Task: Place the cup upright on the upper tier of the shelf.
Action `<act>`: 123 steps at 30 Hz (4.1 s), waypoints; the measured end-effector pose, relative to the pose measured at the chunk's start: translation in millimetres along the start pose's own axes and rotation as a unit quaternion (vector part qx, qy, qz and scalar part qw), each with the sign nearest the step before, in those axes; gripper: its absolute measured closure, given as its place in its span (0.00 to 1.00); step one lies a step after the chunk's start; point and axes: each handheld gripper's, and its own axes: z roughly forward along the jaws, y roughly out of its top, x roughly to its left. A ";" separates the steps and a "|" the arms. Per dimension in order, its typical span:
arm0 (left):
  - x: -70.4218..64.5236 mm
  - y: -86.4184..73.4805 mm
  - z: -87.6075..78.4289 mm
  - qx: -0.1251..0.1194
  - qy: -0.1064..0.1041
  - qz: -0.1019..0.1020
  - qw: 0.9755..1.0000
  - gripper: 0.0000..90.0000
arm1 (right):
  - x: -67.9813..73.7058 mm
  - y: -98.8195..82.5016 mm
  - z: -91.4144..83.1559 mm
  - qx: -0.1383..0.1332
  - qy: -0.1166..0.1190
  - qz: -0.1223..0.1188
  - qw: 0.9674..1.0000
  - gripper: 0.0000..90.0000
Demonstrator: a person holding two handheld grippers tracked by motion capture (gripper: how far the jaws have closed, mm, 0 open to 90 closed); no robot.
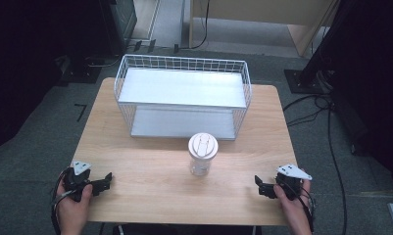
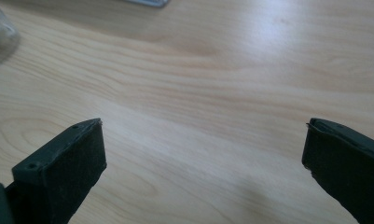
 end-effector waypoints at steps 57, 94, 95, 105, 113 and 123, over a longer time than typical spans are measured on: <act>-0.2 0.1 0.1 0.000 0.001 -0.001 1.000 0.00 | 150.4 79.0 30.4 -0.117 0.165 -0.016 0.979 0.13; -0.2 0.1 0.1 0.000 0.001 -0.001 1.000 0.00 | 165.1 99.7 32.1 -0.193 0.108 0.012 0.975 0.17; -0.2 0.1 0.1 0.000 0.001 -0.001 1.000 0.00 | 165.3 103.1 28.7 -0.198 0.106 0.010 0.974 0.17; -0.2 0.2 0.1 0.000 0.001 0.000 1.000 0.00 | 166.3 135.8 0.7 -0.252 0.092 0.003 0.963 0.17; -0.2 0.2 0.1 0.000 0.000 0.000 1.000 0.00 | 165.1 160.7 -18.8 -0.289 0.079 -0.003 0.954 0.17; -0.3 0.2 0.1 0.000 0.000 0.001 1.000 0.00 | 161.3 200.9 -41.2 -0.343 0.076 -0.011 0.936 0.17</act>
